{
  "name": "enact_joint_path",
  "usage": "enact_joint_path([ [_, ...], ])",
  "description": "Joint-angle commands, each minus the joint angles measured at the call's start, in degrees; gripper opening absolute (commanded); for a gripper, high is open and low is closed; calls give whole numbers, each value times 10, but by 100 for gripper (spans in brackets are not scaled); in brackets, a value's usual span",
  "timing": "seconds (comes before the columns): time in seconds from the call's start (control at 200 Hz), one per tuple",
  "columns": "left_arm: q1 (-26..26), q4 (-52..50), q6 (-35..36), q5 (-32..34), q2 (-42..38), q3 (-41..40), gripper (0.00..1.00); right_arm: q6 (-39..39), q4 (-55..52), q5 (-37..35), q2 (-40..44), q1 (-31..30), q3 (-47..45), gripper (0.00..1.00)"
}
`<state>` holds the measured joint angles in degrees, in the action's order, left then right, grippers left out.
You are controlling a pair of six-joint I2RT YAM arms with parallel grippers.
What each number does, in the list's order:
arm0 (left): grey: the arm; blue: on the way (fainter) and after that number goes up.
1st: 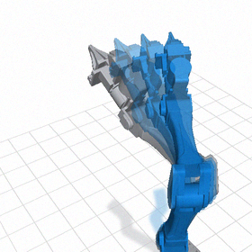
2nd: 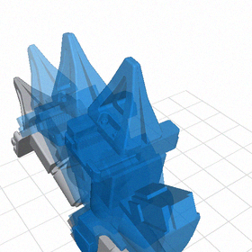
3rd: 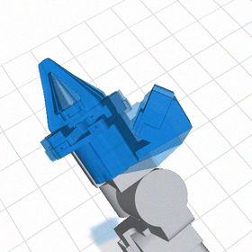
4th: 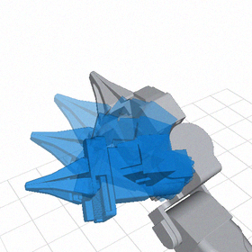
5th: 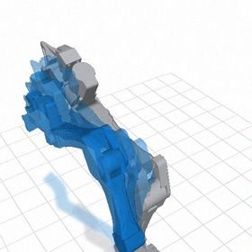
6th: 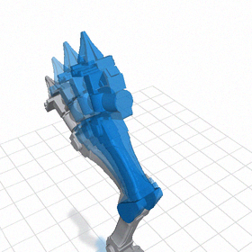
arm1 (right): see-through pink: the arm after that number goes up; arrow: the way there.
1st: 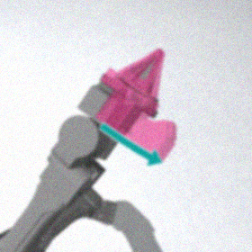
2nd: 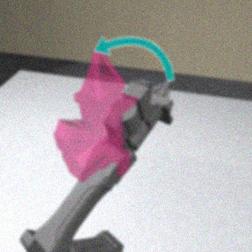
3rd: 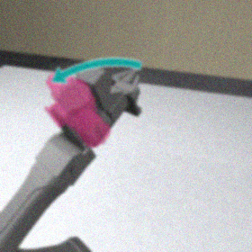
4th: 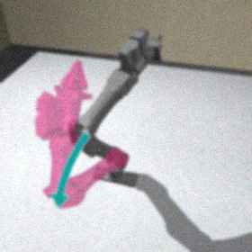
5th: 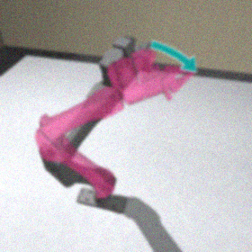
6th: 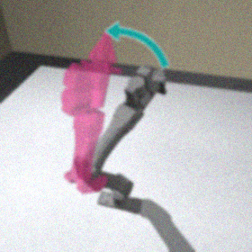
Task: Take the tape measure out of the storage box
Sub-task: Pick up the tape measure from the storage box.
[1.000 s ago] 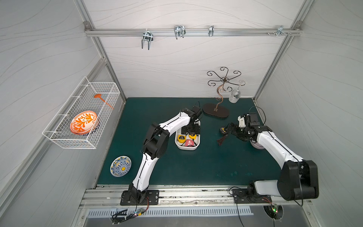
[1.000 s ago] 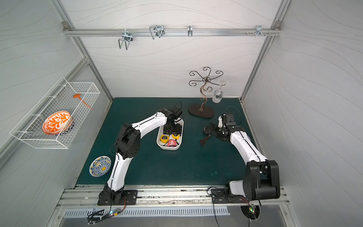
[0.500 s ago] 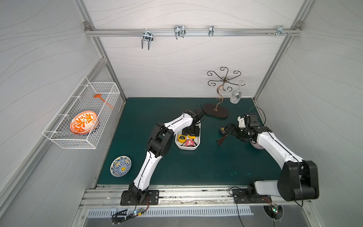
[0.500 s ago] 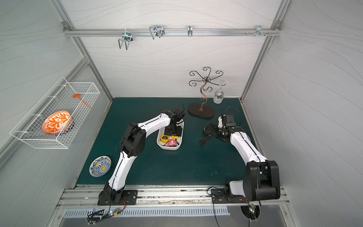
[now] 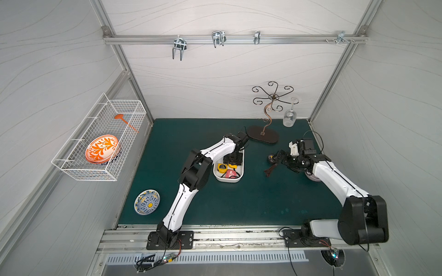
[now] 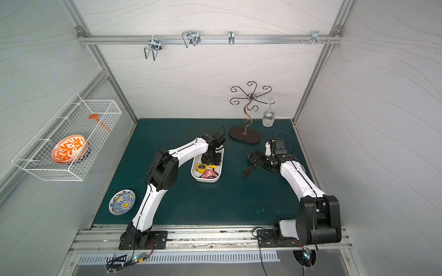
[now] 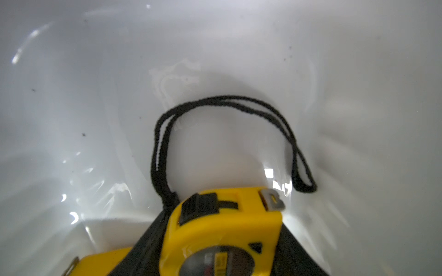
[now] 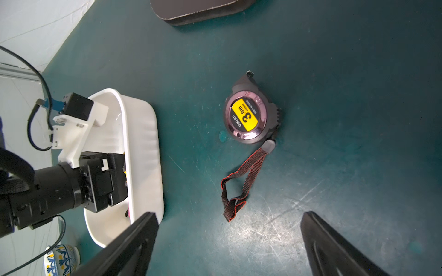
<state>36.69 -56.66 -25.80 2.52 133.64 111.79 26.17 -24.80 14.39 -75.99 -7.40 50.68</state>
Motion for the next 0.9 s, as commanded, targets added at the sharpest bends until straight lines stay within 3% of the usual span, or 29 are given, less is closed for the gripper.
enact_joint_path([
  [0.0, -16, 0, -18, -5, -55, -5, 6, 2, 20, 21, 15, -5, -8, 99],
  [0.12, -28, 3, -35, -9, -101, -7, 0, 1, 41, 38, 19, -17, -13, 99],
  [0.4, -45, 57, -101, -33, -214, -51, 0, 11, 134, 85, 48, -59, -45, 99],
  [0.895, -45, 235, -288, -158, -337, -177, 0, 49, 363, 79, 125, -164, -114, 98],
])
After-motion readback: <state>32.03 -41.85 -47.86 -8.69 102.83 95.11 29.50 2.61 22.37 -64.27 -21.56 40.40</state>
